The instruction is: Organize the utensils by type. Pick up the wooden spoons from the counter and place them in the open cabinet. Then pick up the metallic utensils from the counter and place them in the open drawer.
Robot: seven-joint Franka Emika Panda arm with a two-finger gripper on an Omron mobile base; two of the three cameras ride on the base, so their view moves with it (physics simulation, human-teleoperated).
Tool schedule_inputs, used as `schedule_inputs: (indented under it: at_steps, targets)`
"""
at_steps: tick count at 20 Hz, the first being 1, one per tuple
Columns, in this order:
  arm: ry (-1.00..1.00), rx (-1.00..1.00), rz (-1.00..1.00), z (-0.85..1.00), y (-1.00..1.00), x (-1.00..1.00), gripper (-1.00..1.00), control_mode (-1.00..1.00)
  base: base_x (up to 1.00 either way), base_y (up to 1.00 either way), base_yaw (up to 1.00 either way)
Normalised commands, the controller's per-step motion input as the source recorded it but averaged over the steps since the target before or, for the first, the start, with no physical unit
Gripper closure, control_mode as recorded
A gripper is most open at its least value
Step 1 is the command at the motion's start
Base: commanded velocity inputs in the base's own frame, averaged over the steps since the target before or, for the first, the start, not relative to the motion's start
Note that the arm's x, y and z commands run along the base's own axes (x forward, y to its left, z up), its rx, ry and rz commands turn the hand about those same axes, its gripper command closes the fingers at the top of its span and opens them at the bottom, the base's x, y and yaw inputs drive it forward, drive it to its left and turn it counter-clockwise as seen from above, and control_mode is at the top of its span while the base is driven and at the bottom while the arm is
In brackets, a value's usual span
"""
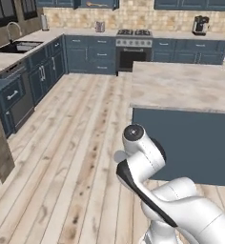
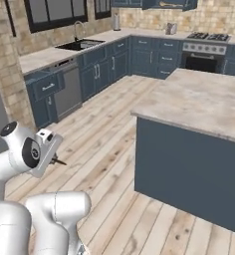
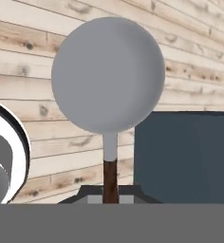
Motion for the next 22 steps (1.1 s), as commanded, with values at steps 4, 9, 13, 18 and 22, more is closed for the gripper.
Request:
schedule_inputs:
  at_steps: [4, 9, 13, 18, 22]
  targets:
    - [0.00, 0.00, 0.00, 0.00, 0.00, 0.00, 1.00, 1.00, 0.85, 0.43, -0.13]
    - [0.00, 0.00, 0.00, 0.00, 0.00, 0.00, 1.00, 1.00, 0.90, 0.39, -0.14]
    - [0.00, 0.00, 0.00, 0.00, 0.00, 0.00, 1.00, 1.00, 0.96, 0.38, -0.11]
    - [0.00, 0.00, 0.00, 0.00, 0.00, 0.00, 1.00, 1.00, 1.00, 0.43, -0.05]
    - [0.00, 0.00, 0.00, 0.00, 0.00, 0.00, 1.00, 1.00, 1.00, 0.43, 0.00]
